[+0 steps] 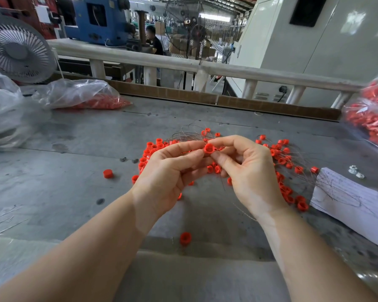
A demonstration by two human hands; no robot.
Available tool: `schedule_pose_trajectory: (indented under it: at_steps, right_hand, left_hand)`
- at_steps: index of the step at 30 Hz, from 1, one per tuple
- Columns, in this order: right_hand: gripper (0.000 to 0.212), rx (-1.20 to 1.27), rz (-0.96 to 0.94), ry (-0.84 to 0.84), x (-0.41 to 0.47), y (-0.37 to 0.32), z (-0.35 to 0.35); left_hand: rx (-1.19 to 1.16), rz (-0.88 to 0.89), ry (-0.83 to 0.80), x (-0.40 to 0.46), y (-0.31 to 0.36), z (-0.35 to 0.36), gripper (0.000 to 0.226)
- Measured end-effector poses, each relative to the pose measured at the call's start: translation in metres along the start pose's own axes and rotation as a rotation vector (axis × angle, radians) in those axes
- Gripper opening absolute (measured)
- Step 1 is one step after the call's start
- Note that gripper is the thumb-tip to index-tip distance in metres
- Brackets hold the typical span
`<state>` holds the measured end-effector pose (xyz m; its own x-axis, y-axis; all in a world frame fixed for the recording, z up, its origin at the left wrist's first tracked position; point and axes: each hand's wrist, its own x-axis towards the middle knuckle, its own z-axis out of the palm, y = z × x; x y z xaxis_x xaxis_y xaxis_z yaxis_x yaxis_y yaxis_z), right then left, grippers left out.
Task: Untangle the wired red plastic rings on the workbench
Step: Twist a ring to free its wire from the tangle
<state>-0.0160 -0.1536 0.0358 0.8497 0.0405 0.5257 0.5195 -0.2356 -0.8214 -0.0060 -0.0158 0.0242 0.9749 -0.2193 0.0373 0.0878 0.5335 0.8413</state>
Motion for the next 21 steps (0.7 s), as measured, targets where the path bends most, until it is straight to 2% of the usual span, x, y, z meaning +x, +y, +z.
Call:
schedule_pose_trajectory:
  at_steps: [5,16,21]
  right_hand:
    - [0.025,-0.014,0.002,-0.01,-0.0004,-0.0004,0.0005]
    - [0.022,-0.032,0.013,-0.016,-0.0007,-0.0003,0.0007]
    - [0.022,-0.04,0.009,-0.026,-0.0007,0.0011,0.0011]
  left_hand:
    - [0.007,-0.003,0.01,0.0002,0.0,-0.0011,0.027]
    - [0.009,0.045,0.042,0.0002,-0.0006,0.0009,0.016]
    - [0.063,0.074,0.068,-0.0004,-0.001,0.0021,0.019]
